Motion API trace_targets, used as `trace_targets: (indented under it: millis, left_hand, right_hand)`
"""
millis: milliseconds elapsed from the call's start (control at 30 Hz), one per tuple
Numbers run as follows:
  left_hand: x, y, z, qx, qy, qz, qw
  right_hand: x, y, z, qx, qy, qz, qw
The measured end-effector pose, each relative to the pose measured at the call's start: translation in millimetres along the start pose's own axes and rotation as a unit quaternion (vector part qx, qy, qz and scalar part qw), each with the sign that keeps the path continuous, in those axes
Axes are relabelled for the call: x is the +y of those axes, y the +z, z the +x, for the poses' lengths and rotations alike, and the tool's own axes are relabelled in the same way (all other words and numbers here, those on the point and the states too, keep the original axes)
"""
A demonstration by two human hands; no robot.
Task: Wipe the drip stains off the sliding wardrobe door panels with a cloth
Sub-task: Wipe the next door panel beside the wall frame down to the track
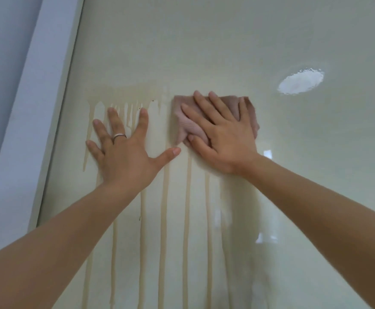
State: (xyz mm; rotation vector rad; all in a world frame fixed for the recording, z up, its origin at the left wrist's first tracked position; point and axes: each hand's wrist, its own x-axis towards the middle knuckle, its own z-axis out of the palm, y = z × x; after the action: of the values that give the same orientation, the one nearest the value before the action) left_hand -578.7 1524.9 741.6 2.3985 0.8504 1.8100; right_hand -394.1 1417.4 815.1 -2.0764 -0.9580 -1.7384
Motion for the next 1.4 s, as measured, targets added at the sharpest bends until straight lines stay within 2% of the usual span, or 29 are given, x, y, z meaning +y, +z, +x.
trace_targets:
  millis: [67,133,233,333,400,433,500,600,667,800,933,967,1067,1100,1167,1267,1300,1333,1400]
  left_hand:
    - [0,-1,2,-0.003,0.002,0.006,1.0]
    - [-2,1,3,0.001,0.005,0.008,1.0]
    - [-3,4,1,0.008,0.001,-0.003,1.0]
    - [-2,3,0,0.01,-0.003,-0.01,1.0]
    - [-1,1,0,0.005,-0.006,-0.014,1.0]
    - [-1,0,-1,0.003,-0.005,-0.014,1.0]
    - [-1,0,1,0.001,0.002,-0.007,1.0]
    - [-3,2,2,0.004,0.003,-0.009,1.0]
    - [-4,5,2,0.011,0.006,-0.01,1.0]
    - [-3,3,1,0.015,0.005,-0.01,1.0]
    - [-1,0,0,0.007,0.005,-0.003,1.0]
    - [-2,0,2,0.005,0.005,-0.001,1.0]
    - [-3,1,1,0.004,0.007,0.002,1.0]
    - [-2,0,1,0.004,0.009,0.003,1.0]
    - [-3,2,0,0.005,0.006,0.003,1.0]
    - [-2,0,0,0.004,0.006,0.005,1.0]
    - [-2,0,-2,0.001,0.006,0.009,1.0]
    - [-1,-2,-1,-0.003,0.009,0.015,1.0]
    - [-3,-7,-2,-0.017,0.021,0.027,0.999]
  right_hand:
    - [3,-25,-11,0.027,-0.011,0.019,0.999]
    - [0,-50,-14,0.066,0.016,0.058,0.996]
    - [-23,-58,-1,0.063,0.044,0.066,0.995]
    - [-50,-52,-20,0.073,-0.065,0.069,0.993]
    - [-46,-47,-33,0.068,-0.152,0.063,0.984]
    - [-38,-48,-34,0.072,-0.168,0.059,0.981]
    - [-14,-50,-25,0.078,-0.109,0.046,0.99]
    - [14,-54,-14,0.07,0.057,0.053,0.994]
    - [2,-49,-27,0.102,0.078,0.06,0.99]
    - [-32,-23,-88,0.144,-0.05,0.074,0.986]
    - [-12,-31,-82,0.109,-0.123,0.045,0.985]
    - [-6,-38,-67,0.104,-0.097,0.042,0.989]
    - [8,-53,-26,0.072,0.087,0.065,0.991]
    - [4,-53,-24,0.079,0.114,0.073,0.988]
    - [-14,-45,-43,0.109,0.07,0.083,0.988]
    - [-29,-28,-90,0.118,-0.133,0.07,0.982]
    - [-26,-26,-95,0.119,-0.174,0.06,0.976]
    - [-21,-27,-91,0.131,-0.183,0.056,0.973]
    - [-22,-32,-83,0.146,-0.12,0.058,0.98]
